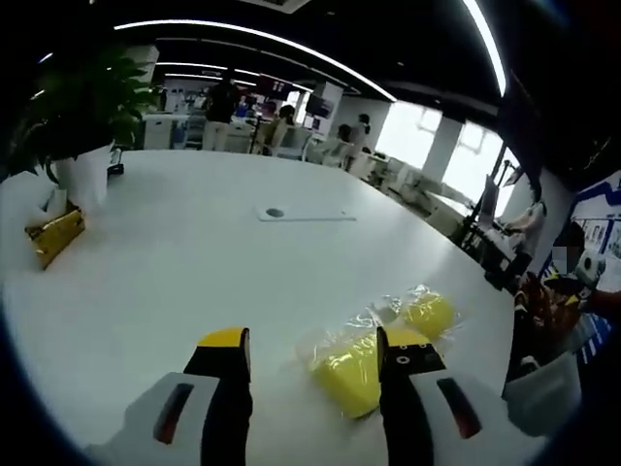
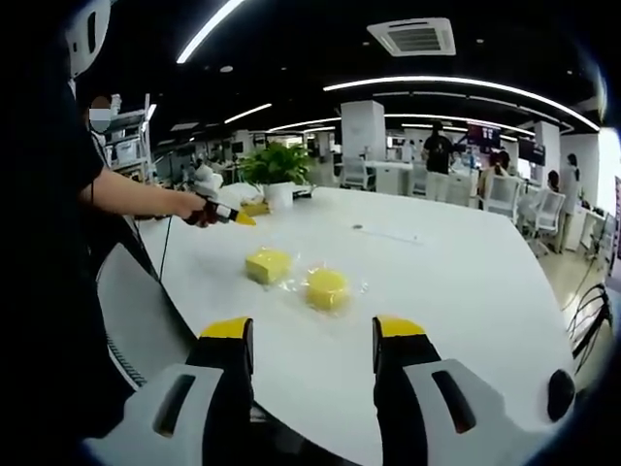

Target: Compare the silicone blocks by pressing each to a similar depth, holding the contact briefly, and releasing to observe deformation and rebound differences across the visible hardness samples.

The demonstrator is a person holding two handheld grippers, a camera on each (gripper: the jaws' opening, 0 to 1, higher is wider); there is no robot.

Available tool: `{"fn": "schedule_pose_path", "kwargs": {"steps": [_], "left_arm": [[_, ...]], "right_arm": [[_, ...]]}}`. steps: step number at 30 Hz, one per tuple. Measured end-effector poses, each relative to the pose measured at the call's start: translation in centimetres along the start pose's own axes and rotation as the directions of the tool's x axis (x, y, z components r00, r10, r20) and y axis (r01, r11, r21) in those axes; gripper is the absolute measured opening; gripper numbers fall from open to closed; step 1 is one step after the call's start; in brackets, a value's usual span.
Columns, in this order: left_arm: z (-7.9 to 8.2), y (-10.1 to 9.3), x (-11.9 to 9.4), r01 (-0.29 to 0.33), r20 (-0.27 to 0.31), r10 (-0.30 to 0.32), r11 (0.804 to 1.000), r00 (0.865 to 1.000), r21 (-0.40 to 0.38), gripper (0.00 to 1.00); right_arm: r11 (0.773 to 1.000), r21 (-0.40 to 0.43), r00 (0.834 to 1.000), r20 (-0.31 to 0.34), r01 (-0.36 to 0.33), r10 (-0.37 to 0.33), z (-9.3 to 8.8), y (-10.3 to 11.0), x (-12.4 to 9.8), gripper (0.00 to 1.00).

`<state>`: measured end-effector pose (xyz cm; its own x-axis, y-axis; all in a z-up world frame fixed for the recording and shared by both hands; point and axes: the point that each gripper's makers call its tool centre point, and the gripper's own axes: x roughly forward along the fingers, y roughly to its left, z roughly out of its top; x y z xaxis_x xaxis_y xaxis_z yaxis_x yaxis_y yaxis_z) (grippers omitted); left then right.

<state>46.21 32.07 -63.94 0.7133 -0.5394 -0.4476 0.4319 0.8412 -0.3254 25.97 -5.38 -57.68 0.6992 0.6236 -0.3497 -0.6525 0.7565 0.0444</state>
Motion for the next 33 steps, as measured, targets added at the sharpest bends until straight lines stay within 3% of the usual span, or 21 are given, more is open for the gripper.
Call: {"fn": "schedule_pose_path", "kwargs": {"steps": [11,23,29,33], "left_arm": [[2.1,-0.9,-2.7,-0.021,0.063,0.02,1.0,0.998,0.019,0.64],[1.7,-3.4,-4.8,-0.01,0.04,0.002,0.982,0.999,0.191,0.73],[1.4,-4.7,-5.9,0.006,0.027,-0.016,0.949,1.0,0.314,0.75],[1.7,-6.5,-7.0,0.058,0.042,-0.079,0.924,0.996,0.378,0.77]], "right_arm": [[1.0,-0.029,1.0,0.007,-0.008,0.008,0.6,0.4,0.0,0.43],[0.997,-0.065,0.999,-0.001,-0.041,0.041,0.6,0.6,0.2,0.42],[0.996,-0.077,0.999,0.003,-0.046,0.047,0.8,0.6,0.1,0.41],[0.995,-0.087,0.999,-0.004,-0.051,0.05,0.7,0.5,0.2,0.41]]}}
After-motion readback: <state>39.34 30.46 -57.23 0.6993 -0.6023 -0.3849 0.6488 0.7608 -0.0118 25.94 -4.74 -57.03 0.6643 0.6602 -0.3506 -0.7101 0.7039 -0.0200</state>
